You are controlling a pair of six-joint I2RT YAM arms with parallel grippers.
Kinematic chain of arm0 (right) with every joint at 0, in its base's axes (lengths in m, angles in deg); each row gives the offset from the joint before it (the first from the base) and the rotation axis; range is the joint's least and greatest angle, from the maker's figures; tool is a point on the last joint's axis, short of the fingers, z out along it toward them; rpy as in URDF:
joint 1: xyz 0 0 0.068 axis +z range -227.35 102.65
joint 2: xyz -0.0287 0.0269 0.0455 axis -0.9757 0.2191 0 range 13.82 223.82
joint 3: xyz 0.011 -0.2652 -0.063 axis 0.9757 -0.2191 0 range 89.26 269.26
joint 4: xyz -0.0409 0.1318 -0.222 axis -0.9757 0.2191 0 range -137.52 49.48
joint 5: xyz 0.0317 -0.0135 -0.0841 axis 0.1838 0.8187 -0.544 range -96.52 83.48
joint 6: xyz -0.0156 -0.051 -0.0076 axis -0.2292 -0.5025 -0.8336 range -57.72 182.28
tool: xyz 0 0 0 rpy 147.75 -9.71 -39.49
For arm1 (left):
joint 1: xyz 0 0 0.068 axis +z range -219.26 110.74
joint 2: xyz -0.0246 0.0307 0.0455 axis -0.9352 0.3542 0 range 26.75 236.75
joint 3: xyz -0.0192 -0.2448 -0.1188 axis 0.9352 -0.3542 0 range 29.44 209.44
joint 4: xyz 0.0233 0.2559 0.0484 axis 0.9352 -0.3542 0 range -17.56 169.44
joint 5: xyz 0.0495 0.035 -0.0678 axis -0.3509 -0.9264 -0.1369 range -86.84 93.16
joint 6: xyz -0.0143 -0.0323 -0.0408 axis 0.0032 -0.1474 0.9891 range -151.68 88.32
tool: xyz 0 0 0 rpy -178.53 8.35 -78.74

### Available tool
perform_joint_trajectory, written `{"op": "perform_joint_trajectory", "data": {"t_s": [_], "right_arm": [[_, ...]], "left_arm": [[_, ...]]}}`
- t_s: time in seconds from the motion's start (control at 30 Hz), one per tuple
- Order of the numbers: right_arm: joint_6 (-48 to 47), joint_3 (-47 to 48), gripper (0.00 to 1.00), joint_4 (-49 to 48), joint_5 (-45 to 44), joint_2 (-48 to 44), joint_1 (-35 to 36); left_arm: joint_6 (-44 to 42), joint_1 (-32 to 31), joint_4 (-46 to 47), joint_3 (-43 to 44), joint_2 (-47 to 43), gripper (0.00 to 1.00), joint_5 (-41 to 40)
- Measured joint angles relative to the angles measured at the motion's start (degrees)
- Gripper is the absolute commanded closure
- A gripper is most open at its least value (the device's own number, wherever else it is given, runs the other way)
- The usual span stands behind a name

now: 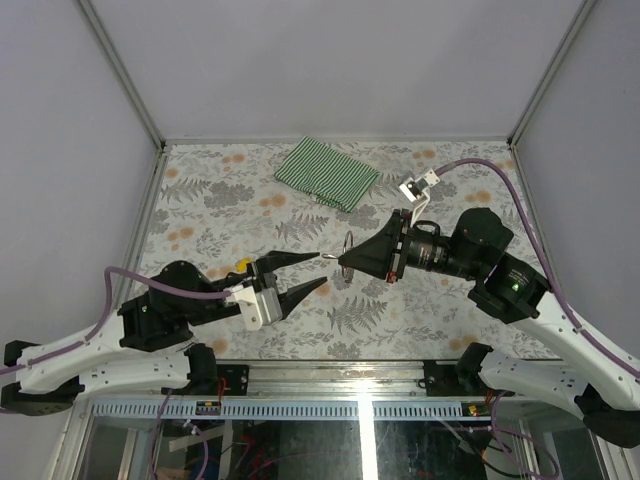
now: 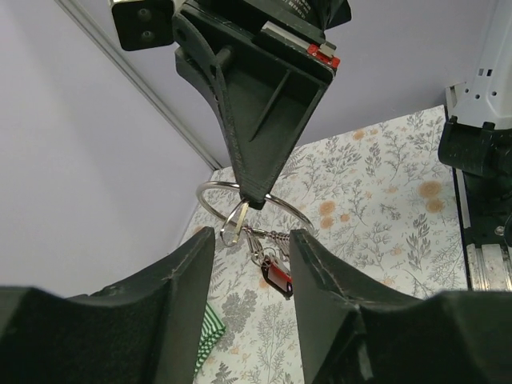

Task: Put the keys on the keyring

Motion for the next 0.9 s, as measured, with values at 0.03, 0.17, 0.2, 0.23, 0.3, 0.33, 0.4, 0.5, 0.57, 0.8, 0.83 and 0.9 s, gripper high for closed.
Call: {"op": "perform_joint_trajectory", "data": {"t_s": [0.03,0.17,0.2,0.23,0.3,0.33,0.4,0.5,0.57,0.8,0.83,0.9], "right_arm": [[0.0,0.0,1.0,0.0,0.46,0.0,0.0],[-0.02,0.0,1.0,-0.02,2.27,0.0,0.0],[-0.02,0.0,1.0,-0.02,2.62,0.0,0.0],[-0.02,0.0,1.0,-0.02,2.93,0.0,0.0],[-0.04,0.0,1.0,-0.09,3.63,0.0,0.0],[-0.04,0.0,1.0,-0.13,3.89,0.0,0.0],[-0.04,0.0,1.0,-0.39,4.28,0.0,0.0],[-0.07,0.0,1.0,-0.46,5.09,0.0,0.0],[-0.07,0.0,1.0,-0.48,5.35,0.0,0.0],[-0.46,0.0,1.0,-0.46,5.75,-0.02,0.0],[-0.5,0.0,1.0,-0.46,5.75,-0.02,0.0],[-0.72,0.0,1.0,-0.46,5.75,-0.04,0.0]], "left_arm": [[-0.04,0.0,0.02,0.0,-0.17,0.61,0.02],[-0.07,0.0,0.02,0.0,-0.5,0.64,-0.02],[-0.07,0.0,0.02,0.0,-0.52,0.64,-0.02],[-0.07,0.0,0.02,0.0,-0.57,0.64,-0.04],[-0.07,0.0,0.0,0.0,-0.59,0.64,-0.04],[-0.04,0.0,0.0,0.02,-0.59,0.64,-0.04],[-0.02,0.0,0.0,0.02,-0.59,0.64,-0.02],[0.09,0.0,-0.04,0.13,-0.26,0.69,-0.02],[0.26,0.0,-0.07,0.61,0.35,0.73,0.0],[0.48,0.0,-0.13,1.88,2.1,0.84,0.02],[0.5,0.0,-0.13,1.95,2.16,0.84,0.02],[0.5,0.0,-0.15,1.95,2.19,0.85,0.02]]}}
